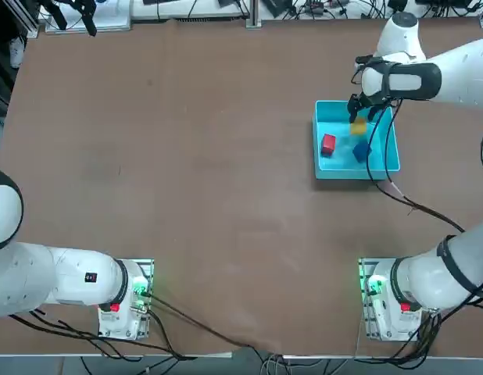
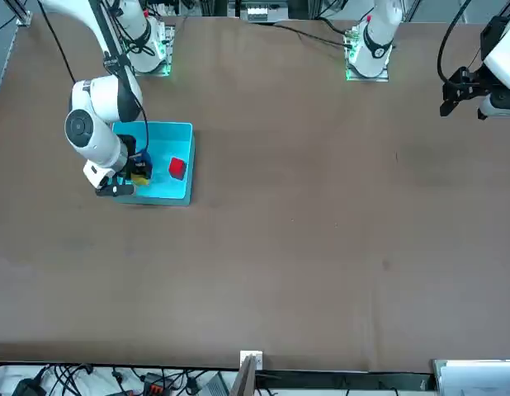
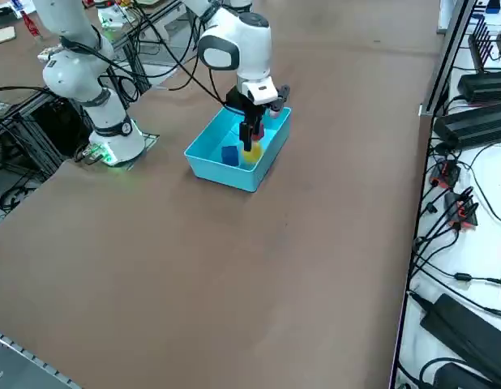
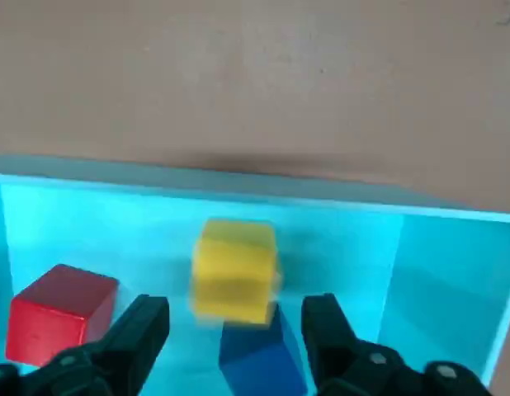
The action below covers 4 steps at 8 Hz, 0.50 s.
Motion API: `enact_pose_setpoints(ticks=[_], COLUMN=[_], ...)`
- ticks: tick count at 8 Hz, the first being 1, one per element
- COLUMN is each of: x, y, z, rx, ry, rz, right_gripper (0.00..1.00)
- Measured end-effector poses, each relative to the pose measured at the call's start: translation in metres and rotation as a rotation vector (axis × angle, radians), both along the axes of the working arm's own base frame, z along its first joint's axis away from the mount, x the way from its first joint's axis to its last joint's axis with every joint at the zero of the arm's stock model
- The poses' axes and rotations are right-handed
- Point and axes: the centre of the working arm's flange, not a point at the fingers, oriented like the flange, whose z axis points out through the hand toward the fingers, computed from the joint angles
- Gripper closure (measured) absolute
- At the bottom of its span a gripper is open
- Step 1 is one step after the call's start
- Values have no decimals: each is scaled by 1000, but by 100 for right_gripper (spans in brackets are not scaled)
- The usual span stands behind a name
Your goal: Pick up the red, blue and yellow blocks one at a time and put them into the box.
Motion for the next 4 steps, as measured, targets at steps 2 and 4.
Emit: enact_pose_setpoints(ticks=[2, 4], x=[12, 32], y=[-2, -3], z=[19, 75], rx=[3, 2], ry=[-34, -32], rz=[6, 18], right_gripper=[0, 0])
